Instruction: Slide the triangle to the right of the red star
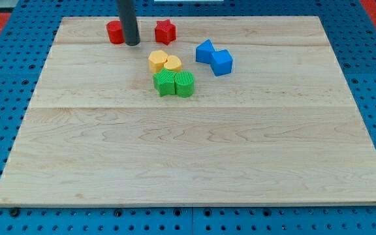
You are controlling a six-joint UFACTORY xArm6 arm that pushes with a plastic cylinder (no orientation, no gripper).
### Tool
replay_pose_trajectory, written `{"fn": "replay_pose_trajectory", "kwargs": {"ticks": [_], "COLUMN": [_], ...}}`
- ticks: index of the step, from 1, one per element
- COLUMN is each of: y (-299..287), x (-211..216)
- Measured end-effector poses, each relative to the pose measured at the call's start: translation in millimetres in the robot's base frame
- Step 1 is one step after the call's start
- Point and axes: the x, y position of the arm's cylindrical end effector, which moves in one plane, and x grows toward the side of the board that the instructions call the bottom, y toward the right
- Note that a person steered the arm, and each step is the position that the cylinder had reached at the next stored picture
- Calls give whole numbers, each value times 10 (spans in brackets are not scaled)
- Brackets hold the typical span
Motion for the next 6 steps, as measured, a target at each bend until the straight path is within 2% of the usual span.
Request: {"fn": "replay_pose_trajectory", "kwargs": {"ticks": [1,4,6], "y": [12,1448,1654], "x": [344,480,-94]}}
